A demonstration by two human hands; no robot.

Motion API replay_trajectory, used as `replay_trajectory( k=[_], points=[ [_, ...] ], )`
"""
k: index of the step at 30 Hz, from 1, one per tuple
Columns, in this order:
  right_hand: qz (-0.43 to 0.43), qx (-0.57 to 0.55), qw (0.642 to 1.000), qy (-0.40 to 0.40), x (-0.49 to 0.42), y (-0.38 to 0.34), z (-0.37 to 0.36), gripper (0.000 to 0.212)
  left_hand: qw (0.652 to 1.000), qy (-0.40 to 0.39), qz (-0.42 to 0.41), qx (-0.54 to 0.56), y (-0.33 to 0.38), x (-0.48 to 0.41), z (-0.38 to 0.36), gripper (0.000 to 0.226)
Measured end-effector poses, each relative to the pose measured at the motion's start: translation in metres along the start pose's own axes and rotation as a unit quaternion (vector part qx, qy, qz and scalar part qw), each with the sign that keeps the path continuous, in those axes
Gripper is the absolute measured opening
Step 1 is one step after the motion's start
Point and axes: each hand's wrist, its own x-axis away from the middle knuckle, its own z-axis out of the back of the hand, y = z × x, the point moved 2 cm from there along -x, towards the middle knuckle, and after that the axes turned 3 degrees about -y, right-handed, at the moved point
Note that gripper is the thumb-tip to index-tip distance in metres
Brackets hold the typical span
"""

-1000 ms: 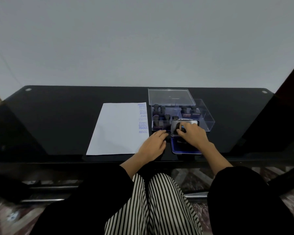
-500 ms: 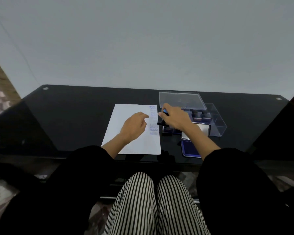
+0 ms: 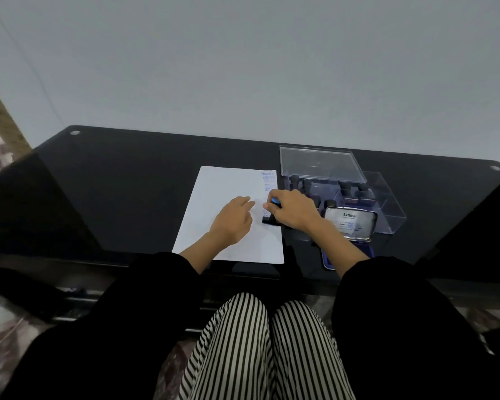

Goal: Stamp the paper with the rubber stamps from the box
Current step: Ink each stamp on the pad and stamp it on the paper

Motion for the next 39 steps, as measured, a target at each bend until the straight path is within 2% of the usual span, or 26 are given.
replay_trajectory(
  k=[10,23,31,39],
  points=[
    [0.022,0.084,0.996,-0.006,-0.003,-0.004,-0.006,0.033,1.000,0.020,-0.014,-0.017,-0.014,-0.004,-0.015,0.045],
    [0.022,0.120,0.993,-0.004,-0.003,-0.004,-0.012,0.033,0.999,0.026,-0.023,-0.005,-0.019,-0.003,-0.027,0.045],
    [0.005,0.123,0.992,0.001,0.012,-0.007,-0.024,0.027,0.999,0.034,-0.027,-0.019,-0.019,-0.004,-0.029,0.046],
    [-0.012,0.051,0.999,-0.009,0.008,-0.010,-0.030,0.009,0.999,0.029,-0.023,-0.021,-0.019,-0.004,-0.029,0.047]
  ],
)
